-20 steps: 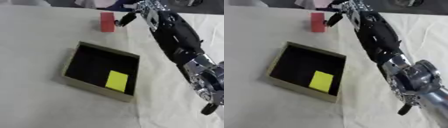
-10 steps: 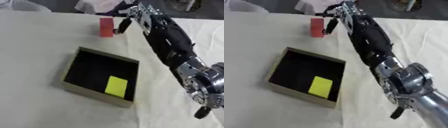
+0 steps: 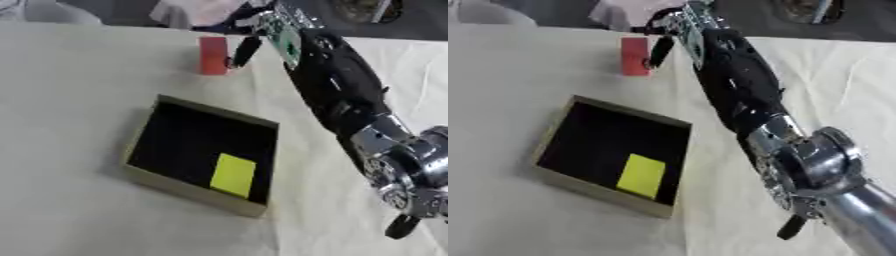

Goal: Pick up objects on the table and place them in the box.

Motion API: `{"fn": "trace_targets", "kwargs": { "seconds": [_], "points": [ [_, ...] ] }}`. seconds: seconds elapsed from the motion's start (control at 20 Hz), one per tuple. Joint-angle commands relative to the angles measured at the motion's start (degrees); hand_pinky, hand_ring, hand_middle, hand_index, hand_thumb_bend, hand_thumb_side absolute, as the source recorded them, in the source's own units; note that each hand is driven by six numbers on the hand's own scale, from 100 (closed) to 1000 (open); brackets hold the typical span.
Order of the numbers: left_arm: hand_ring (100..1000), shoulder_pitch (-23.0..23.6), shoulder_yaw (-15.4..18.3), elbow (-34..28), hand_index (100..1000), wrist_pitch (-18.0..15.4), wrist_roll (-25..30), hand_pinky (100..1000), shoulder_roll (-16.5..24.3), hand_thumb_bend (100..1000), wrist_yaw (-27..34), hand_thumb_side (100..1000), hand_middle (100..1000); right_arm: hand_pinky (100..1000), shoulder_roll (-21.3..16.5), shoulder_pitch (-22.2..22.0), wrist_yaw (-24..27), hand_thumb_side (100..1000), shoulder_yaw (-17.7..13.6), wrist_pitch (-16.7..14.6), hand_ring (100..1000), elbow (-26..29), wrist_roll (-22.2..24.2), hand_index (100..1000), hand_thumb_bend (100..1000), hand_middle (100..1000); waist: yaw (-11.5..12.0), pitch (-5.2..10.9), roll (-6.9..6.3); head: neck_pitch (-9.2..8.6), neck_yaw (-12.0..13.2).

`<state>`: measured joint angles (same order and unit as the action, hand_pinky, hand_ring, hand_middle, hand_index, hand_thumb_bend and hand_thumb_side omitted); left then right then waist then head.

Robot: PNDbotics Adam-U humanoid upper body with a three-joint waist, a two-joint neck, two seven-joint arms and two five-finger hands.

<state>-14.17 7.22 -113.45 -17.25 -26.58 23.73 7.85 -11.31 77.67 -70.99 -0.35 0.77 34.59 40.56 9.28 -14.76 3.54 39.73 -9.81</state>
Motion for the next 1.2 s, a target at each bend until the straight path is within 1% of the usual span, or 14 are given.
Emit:
{"fn": "trace_targets", "kwargs": {
  "seconds": [0.05,0.15,0.25,0.55,1.15,1.2],
  "points": [
    [747,-0.7,0.0,-1.1,783,-0.1,0.3,659,1.1,312,0.2,628,698,1000,-0.6,2.0,-0.1,462,-0.6,0.6,1000,1.4,1.9,1000,159,1000,0.1,1.0,-0.34,-0.16,-0.3],
    [747,-0.7,0.0,-1.1,783,-0.1,0.3,659,1.1,312,0.2,628,698,1000,-0.6,2.1,0.1,462,-0.7,0.8,1000,1.6,2.5,1000,159,1000,0.1,1.0,-0.32,-0.15,-0.3],
    [747,-0.7,0.0,-1.1,783,-0.1,0.3,659,1.1,313,0.2,627,698,1000,-0.5,2.4,-0.1,491,-0.6,0.8,1000,1.9,2.7,1000,157,1000,0.1,1.0,-0.21,-0.14,-0.5],
    [747,-0.8,0.0,-1.1,783,-0.2,0.4,660,1.0,314,0.3,627,698,1000,0.4,2.7,0.0,530,-0.6,0.8,1000,1.3,3.6,1000,150,1000,0.4,0.91,-0.04,-0.23,-0.9],
    [747,-1.0,0.1,-1.1,782,-0.1,0.3,659,0.8,313,0.3,631,698,1000,0.5,2.8,-0.2,545,-0.7,1.4,1000,-0.4,4.7,1000,155,1000,0.8,0.43,0.32,-0.75,-1.1],
    [747,-1.0,0.1,-1.1,782,-0.1,0.3,658,0.7,311,0.3,637,697,1000,0.4,2.8,-0.4,514,-0.7,1.5,1000,-0.6,4.7,1000,214,1000,0.8,0.28,0.37,-0.95,-1.2]
  ]
}}
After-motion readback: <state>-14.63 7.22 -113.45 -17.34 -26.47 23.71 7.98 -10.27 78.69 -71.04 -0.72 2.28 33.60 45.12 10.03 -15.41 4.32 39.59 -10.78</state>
